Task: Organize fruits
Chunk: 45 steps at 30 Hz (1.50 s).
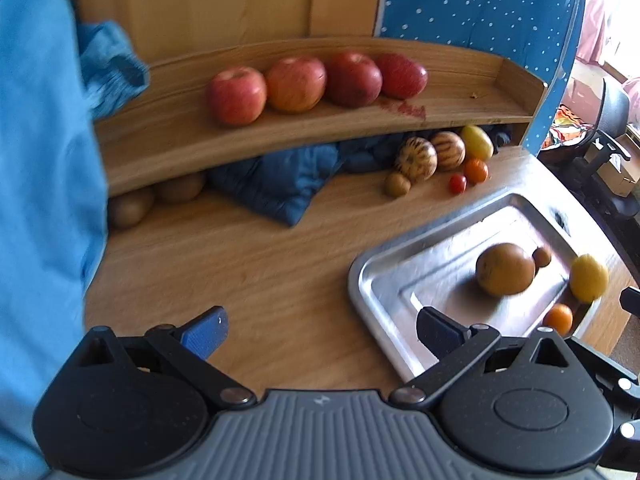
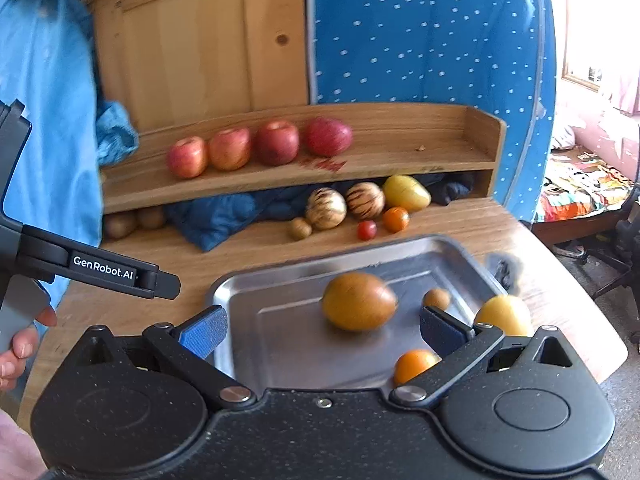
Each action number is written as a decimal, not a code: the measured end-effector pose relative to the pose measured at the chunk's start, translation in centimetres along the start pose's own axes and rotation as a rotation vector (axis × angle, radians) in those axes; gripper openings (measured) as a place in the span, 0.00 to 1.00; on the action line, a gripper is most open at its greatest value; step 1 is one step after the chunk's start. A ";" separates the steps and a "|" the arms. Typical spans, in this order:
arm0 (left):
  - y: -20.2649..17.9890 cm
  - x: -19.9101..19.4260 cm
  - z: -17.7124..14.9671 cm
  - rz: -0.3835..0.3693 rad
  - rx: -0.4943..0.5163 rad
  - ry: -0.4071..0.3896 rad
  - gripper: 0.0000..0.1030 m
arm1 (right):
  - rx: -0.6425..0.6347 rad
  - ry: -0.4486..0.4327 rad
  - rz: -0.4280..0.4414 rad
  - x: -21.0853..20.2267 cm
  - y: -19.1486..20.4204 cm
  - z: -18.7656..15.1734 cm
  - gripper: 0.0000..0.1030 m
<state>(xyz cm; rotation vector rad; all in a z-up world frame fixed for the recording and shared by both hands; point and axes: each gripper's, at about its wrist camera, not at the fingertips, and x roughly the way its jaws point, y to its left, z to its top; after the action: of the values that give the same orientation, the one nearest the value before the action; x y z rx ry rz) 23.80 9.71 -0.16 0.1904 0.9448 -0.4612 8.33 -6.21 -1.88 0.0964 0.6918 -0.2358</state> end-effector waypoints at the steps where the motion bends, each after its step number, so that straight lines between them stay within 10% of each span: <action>1: -0.3 0.4 0.4 -0.006 0.008 -0.003 0.99 | 0.005 -0.004 -0.005 0.3 -0.3 0.2 0.99; 19: -4.1 8.6 5.5 -0.067 0.184 0.014 0.99 | 0.117 0.006 -0.047 5.5 -4.3 2.8 0.99; 30: -5.4 13.2 7.2 -0.131 0.310 -0.008 0.99 | 0.111 0.068 0.070 11.6 -5.2 8.2 0.99; 45: -4.2 15.7 8.8 -0.279 0.249 -0.028 0.77 | 0.076 0.241 0.139 21.5 -3.3 12.3 0.75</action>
<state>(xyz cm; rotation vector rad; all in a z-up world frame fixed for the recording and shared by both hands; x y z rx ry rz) 36.09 -1.80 -7.68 0.2786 0.8887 -0.8382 31.17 -15.34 -6.22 0.2477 0.9118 -0.1176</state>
